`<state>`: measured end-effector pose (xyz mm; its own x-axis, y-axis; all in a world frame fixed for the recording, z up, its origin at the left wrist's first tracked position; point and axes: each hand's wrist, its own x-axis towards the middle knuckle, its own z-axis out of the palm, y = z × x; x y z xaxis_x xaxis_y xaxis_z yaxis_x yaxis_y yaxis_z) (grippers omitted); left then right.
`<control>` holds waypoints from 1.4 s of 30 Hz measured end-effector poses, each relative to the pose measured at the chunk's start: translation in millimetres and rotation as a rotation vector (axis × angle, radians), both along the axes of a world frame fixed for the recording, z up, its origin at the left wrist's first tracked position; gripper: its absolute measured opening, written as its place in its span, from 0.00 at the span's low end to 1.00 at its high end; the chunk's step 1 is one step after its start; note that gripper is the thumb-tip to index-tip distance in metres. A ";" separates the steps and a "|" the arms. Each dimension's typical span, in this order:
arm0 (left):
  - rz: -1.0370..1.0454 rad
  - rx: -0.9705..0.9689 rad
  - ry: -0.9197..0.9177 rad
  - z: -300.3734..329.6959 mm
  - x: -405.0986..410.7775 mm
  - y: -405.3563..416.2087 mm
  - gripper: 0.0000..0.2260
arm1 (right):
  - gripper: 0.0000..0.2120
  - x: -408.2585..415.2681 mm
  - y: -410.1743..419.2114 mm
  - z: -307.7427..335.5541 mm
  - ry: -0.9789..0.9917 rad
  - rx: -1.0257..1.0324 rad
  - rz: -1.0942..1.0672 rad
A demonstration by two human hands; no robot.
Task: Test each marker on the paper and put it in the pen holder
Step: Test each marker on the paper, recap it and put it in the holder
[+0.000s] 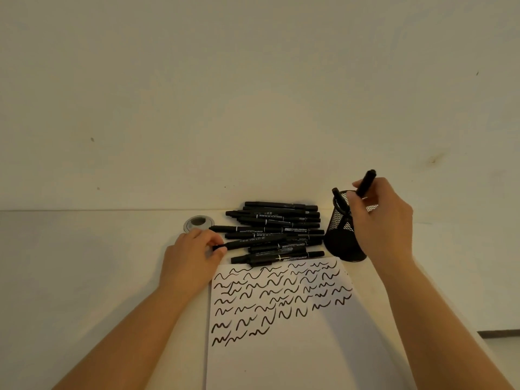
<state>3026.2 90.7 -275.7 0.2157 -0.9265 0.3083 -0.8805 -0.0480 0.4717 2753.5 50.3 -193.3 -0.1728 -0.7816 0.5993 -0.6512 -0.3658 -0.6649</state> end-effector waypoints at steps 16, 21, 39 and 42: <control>-0.043 0.016 -0.013 1.9 -0.1 3.1 0.07 | 0.19 7.4 -1.3 -20.7 0.229 -0.037 -0.151; -0.039 -0.103 0.116 2.2 -0.3 4.9 0.08 | 0.19 7.8 -1.3 -19.8 0.206 -0.019 -0.110; -0.325 -0.300 0.362 28.1 -38.7 38.8 0.08 | 0.08 71.9 54.3 0.4 -0.096 0.454 0.768; -0.395 -0.377 0.177 30.3 -43.7 42.3 0.14 | 0.08 77.8 57.2 -6.0 -0.402 0.465 0.791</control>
